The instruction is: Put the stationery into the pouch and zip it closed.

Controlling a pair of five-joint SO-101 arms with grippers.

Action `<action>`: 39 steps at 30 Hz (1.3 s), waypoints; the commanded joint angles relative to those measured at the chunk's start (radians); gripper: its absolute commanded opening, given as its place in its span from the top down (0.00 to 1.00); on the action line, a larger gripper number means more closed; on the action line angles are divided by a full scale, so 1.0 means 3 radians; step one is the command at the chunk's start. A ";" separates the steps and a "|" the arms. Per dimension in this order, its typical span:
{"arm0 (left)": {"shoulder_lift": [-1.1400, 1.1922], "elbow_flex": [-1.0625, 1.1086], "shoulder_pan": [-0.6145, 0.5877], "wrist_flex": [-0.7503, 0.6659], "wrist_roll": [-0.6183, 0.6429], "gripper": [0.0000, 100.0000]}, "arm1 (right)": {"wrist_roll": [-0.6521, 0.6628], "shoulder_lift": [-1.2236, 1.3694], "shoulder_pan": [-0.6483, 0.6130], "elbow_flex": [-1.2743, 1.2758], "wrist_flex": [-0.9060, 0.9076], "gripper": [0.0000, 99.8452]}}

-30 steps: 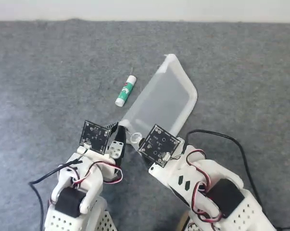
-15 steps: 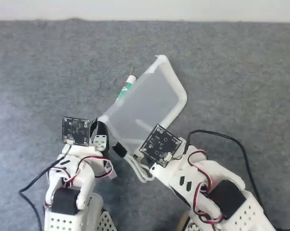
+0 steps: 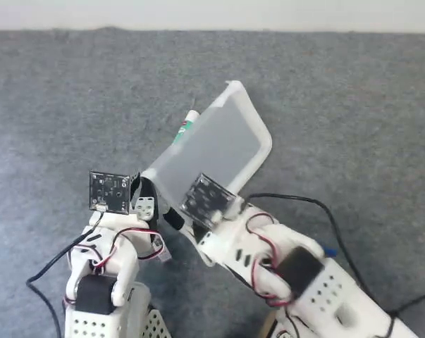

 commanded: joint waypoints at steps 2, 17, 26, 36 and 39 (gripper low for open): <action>-0.0056 -0.0171 -0.0015 0.0005 0.0026 0.99 | -0.0066 0.0090 -0.0197 0.0072 -0.0233 0.72; -0.0056 -0.0166 -0.0020 0.0005 0.0026 0.99 | -0.0020 -0.0269 -0.0555 0.0844 -0.1261 0.75; -0.0056 -0.0166 -0.0020 0.0005 0.0026 0.99 | -0.0015 -0.0263 -0.0555 0.1130 -0.1828 0.75; -0.0051 -0.0130 0.0005 -0.0005 0.0026 0.99 | 0.0000 0.0391 -0.0529 0.1125 -0.2411 0.75; -0.0051 -0.0125 -0.0015 -0.0010 0.0026 0.99 | 0.0000 0.0836 -0.0499 0.0895 -0.2478 0.75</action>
